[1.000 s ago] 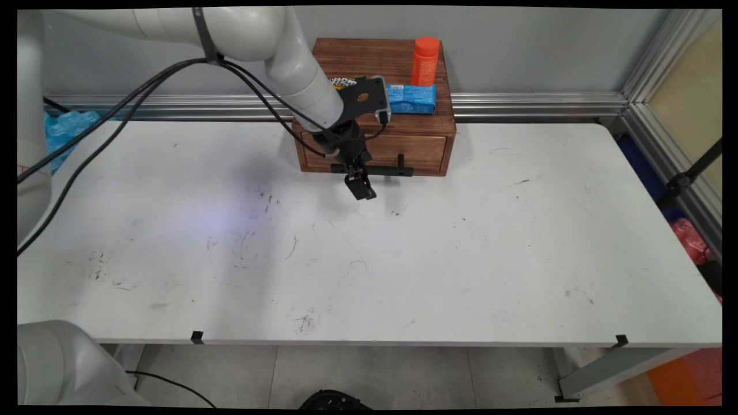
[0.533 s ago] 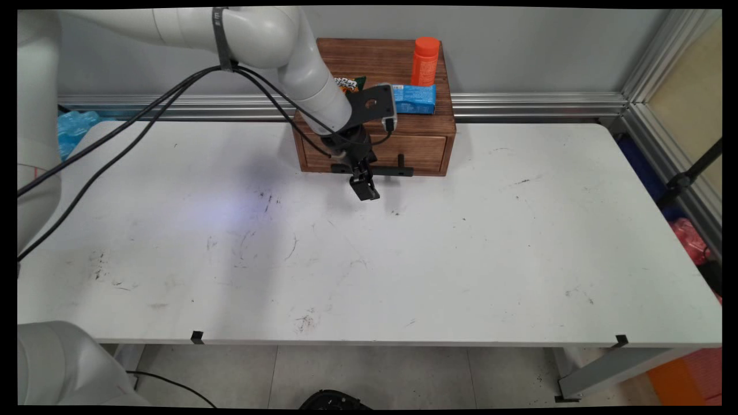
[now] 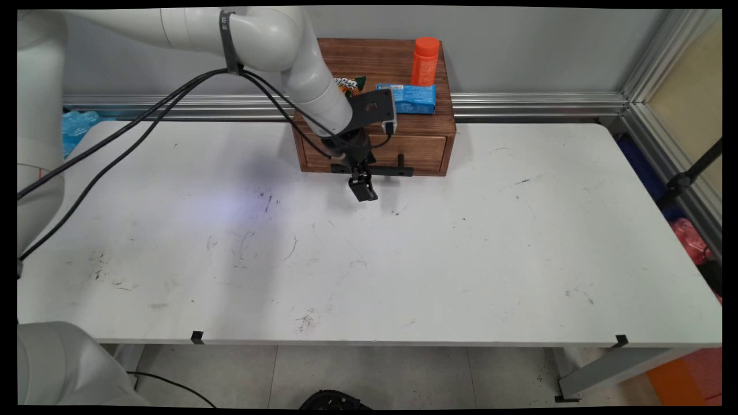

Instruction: Open the drawer

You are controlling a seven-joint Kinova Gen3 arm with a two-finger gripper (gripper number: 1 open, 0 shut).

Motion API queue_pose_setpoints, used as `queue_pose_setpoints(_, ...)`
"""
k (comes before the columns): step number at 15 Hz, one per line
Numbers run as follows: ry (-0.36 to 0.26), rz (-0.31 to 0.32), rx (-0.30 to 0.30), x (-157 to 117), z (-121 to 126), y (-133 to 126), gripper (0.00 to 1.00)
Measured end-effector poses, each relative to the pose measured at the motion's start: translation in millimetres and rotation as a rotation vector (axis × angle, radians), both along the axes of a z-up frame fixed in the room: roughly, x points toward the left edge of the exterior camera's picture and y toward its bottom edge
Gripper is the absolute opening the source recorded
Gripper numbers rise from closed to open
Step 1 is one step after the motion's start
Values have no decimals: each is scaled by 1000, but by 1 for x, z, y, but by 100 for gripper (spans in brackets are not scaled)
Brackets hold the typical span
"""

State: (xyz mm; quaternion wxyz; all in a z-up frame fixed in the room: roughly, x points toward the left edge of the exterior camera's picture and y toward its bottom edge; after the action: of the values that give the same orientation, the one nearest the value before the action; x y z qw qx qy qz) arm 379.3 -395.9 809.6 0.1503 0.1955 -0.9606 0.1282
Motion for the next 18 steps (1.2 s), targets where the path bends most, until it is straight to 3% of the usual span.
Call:
queue_pose_setpoints(9,-6,-13,32,2,-15,8,100)
queue_pose_setpoints(18,12,-30,46,-10,-12,16,100)
